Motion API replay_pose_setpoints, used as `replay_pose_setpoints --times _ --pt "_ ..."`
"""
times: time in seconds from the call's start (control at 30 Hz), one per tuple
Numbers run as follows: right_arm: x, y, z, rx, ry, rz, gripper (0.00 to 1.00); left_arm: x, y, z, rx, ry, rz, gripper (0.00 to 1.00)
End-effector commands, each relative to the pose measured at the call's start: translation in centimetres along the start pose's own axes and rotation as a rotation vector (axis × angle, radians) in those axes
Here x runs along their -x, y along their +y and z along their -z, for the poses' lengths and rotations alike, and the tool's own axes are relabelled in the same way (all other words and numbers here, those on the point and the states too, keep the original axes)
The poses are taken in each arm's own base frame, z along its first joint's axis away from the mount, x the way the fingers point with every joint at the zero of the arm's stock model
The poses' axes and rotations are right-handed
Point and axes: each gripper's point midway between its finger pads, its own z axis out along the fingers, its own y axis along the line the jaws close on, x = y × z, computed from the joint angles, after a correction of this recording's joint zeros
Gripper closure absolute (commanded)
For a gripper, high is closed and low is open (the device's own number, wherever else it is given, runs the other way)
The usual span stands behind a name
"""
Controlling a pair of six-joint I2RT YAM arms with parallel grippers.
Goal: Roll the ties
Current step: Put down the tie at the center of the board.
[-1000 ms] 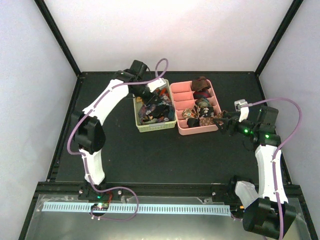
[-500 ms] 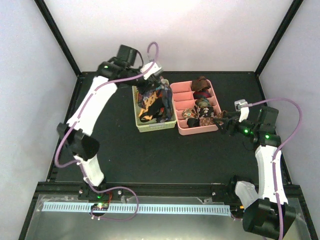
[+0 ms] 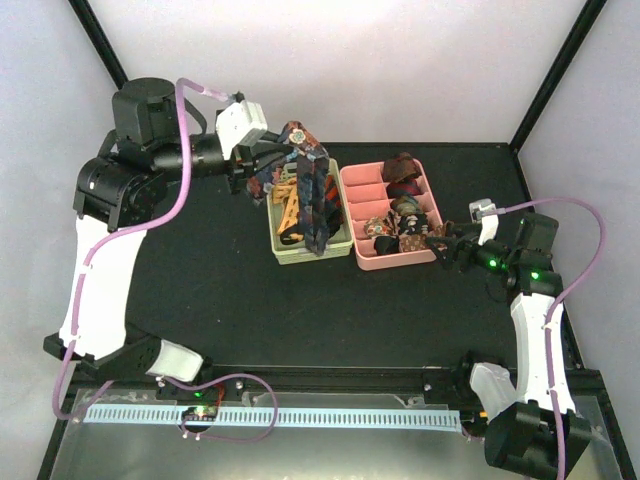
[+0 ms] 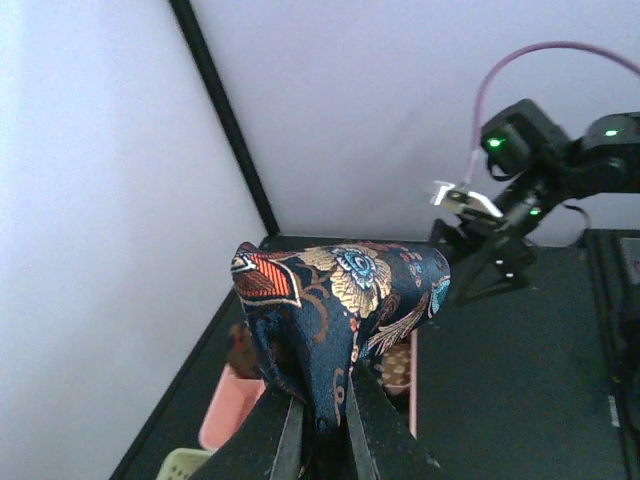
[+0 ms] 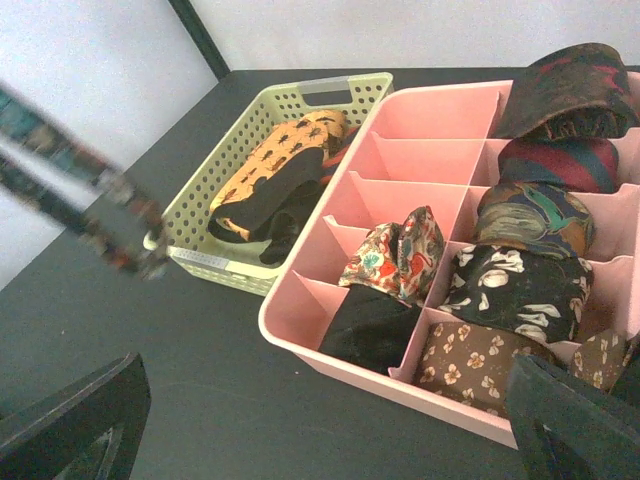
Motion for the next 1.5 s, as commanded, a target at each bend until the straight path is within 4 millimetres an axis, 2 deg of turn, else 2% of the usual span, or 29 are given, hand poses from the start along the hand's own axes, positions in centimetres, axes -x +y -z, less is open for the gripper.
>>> replay_pose_setpoints --times 0.0,0.1,0.17,0.23,0.37,0.47,0.67,0.73,0.77,0.8,0.87,0.97,1.07,1.17,1.33,1.47 --pt "0.2 0.8 0.2 0.029 -0.014 0.023 0.0 0.7 -2.8 0.4 -0.144 -0.055 0.063 0.98" --pt "0.3 0.8 0.2 0.031 -0.015 0.024 0.0 -0.9 -4.2 -0.1 -0.205 -0.042 0.086 0.98" --pt "0.3 0.8 0.2 0.032 -0.015 0.024 0.0 -3.5 -4.8 -1.2 -0.235 -0.003 0.1 0.98" --pt "0.2 0.9 0.2 0.033 -0.016 0.024 0.0 -7.3 -5.8 -2.5 -0.277 0.054 0.12 0.98" --pt "0.1 1.0 0.2 0.041 -0.014 0.027 0.0 -14.8 -9.0 -5.5 -0.383 0.176 0.137 0.98" --pt "-0.4 1.7 0.1 0.087 -0.009 0.037 0.0 -20.0 -11.8 -6.8 -0.432 0.255 0.13 0.99" --pt "-1.2 2.2 -0.4 0.124 0.039 0.097 0.0 -29.4 -15.2 -8.6 -0.559 0.453 0.225 0.95" --pt "-1.9 2.4 -0.9 0.144 0.103 0.133 0.0 -32.0 -15.6 -8.9 -0.583 0.546 0.261 0.85" --pt "-2.3 2.8 -1.3 0.162 0.147 0.165 0.0 -33.2 -15.7 -8.9 -0.594 0.592 0.281 0.73" --pt "-2.7 2.9 -1.6 0.165 0.188 0.2 0.0 -34.1 -15.8 -9.0 -0.602 0.628 0.297 0.61" --pt "-3.8 2.9 -1.8 0.176 0.28 0.268 0.0 -35.5 -15.8 -9.2 -0.603 0.659 0.314 0.44" --pt "-6.0 2.8 -1.9 0.191 0.414 0.38 0.0 -37.2 -15.3 -9.4 -0.546 0.685 0.299 0.33" --pt "-8.6 2.2 -2.5 0.183 0.528 0.473 0.0 -38.7 -14.2 -10.0 -0.49 0.709 0.304 0.28" --pt "-11.2 1.7 -4.0 0.171 0.62 0.522 0.0 -40.3 -13.2 -10.7 -0.468 0.743 0.349 0.28" --pt "-12.0 1.2 -7.3 0.185 0.639 0.49 0.0 -43.0 -11.8 -11.8 -0.431 0.791 0.405 0.28" --pt "-12.5 0.1 -9.7 0.162 0.677 0.483 0.0 -44.9 -9.7 -12.4 -0.363 0.813 0.438 0.29"
